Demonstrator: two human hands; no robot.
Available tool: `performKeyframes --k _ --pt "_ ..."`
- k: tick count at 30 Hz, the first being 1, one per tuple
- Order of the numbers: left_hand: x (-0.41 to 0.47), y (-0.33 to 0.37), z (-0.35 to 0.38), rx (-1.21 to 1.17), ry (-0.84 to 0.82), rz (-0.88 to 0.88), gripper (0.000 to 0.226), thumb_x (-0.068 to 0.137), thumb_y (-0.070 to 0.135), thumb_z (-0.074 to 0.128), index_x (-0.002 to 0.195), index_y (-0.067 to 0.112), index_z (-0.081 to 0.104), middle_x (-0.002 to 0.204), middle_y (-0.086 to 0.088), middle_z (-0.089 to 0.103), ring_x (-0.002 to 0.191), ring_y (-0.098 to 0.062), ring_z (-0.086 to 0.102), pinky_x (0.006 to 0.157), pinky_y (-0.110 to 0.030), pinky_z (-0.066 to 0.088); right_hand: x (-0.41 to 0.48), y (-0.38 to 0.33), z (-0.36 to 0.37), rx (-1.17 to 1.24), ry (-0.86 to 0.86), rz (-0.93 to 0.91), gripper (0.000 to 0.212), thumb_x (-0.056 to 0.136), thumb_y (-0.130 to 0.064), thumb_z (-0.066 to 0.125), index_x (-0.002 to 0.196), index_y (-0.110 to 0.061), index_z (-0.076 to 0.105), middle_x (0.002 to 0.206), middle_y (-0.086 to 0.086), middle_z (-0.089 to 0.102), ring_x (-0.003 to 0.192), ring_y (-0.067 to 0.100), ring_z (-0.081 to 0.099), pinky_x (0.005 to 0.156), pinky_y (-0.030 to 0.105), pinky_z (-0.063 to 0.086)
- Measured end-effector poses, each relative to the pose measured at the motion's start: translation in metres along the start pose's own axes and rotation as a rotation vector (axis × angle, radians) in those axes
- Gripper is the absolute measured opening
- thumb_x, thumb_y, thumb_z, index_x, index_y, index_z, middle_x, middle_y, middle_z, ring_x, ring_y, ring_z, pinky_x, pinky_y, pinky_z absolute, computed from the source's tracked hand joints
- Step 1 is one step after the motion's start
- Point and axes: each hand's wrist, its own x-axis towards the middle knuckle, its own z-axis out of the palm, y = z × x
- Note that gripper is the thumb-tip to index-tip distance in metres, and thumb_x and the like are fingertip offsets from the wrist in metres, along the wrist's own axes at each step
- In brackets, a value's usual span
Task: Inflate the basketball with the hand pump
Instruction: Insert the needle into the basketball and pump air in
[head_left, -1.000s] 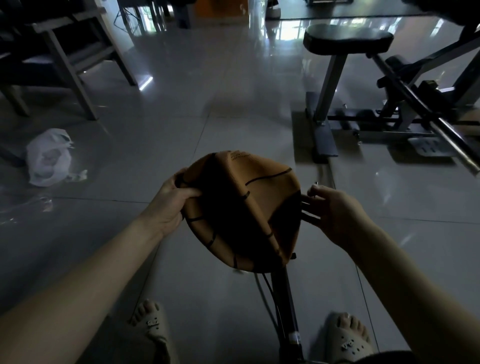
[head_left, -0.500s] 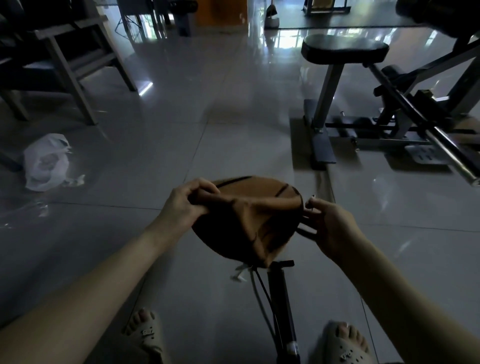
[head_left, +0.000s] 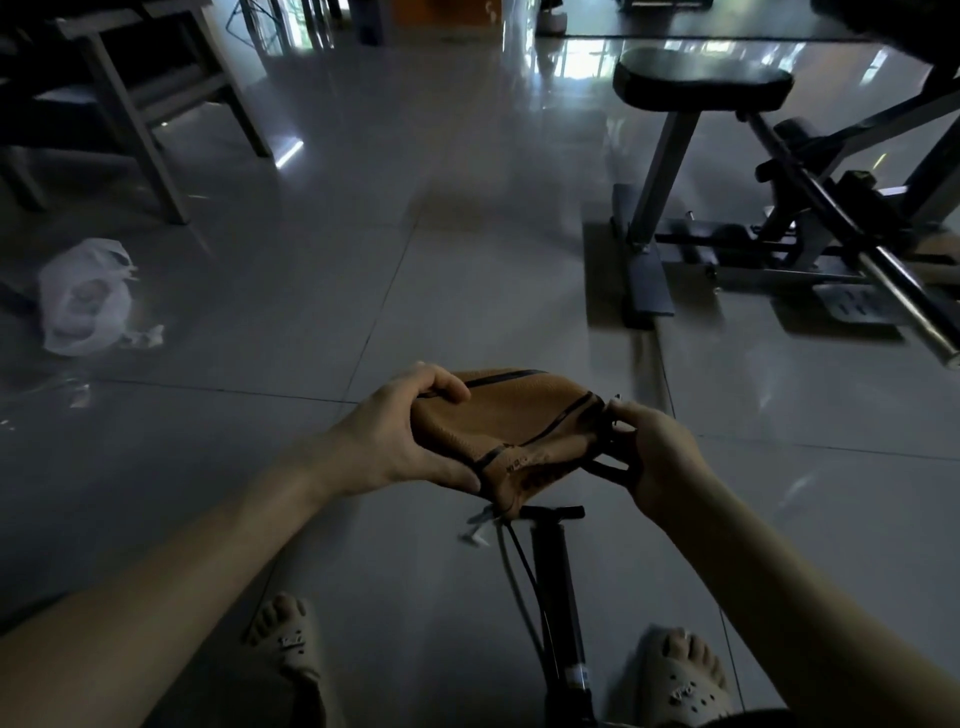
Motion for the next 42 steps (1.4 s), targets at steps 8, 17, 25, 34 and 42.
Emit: performKeyframes --k 8,17,25,34,42 --pt "0.0 0.009 0.014 0.207 0.145 0.025 0.079 0.045 0.087 0.075 0.107 0.04 0.061 0.113 0.024 0.043 0.106 0.003 0.048 0.084 -0.024 0.046 -0.004 0.0 0.005 -0.022 0.026 -0.048 0.017 0.1 -0.016 0.051 0.099 -0.013 0.067 0.1 0.014 0.071 0.102 0.029 0.067 0.094 0.052 0.054" --pt "-0.001 0.0 0.017 0.436 0.047 0.181 0.066 0.066 0.08 0.065 0.112 0.034 0.076 0.131 0.011 0.035 0.129 -0.016 0.035 0.109 -0.044 0.041 0.0 -0.001 0.001 -0.011 0.11 -0.151 0.018 0.101 -0.014 0.054 0.093 -0.005 0.069 0.099 0.014 0.073 0.099 0.023 0.07 0.085 0.041 0.058" --pt "0.002 0.003 0.02 0.38 0.182 0.269 0.024 0.075 0.039 0.084 0.095 0.026 0.08 0.131 0.005 0.043 0.129 -0.019 0.037 0.11 -0.051 0.036 0.001 -0.002 -0.001 -0.04 0.055 -0.144 0.02 0.101 -0.014 0.054 0.108 0.001 0.065 0.104 0.015 0.072 0.099 0.025 0.071 0.088 0.043 0.058" --pt "0.002 0.018 0.013 0.206 0.196 0.294 0.014 0.089 0.026 0.075 0.083 0.014 0.078 0.111 0.013 0.062 0.103 -0.006 0.061 0.087 -0.021 0.045 -0.012 -0.015 0.006 -0.393 -0.154 -0.414 0.024 0.101 -0.021 0.052 0.09 -0.009 0.068 0.103 -0.008 0.069 0.101 0.0 0.062 0.09 0.028 0.045" --pt "-0.005 0.031 0.029 0.032 0.161 0.153 0.005 0.087 0.02 0.077 0.089 0.016 0.073 0.102 0.015 0.066 0.092 -0.006 0.065 0.074 -0.024 0.052 -0.016 0.017 0.031 -0.816 -0.028 -0.822 0.026 0.1 -0.036 0.044 0.083 -0.018 0.054 0.079 0.002 0.063 0.071 0.021 0.061 0.065 0.053 0.052"
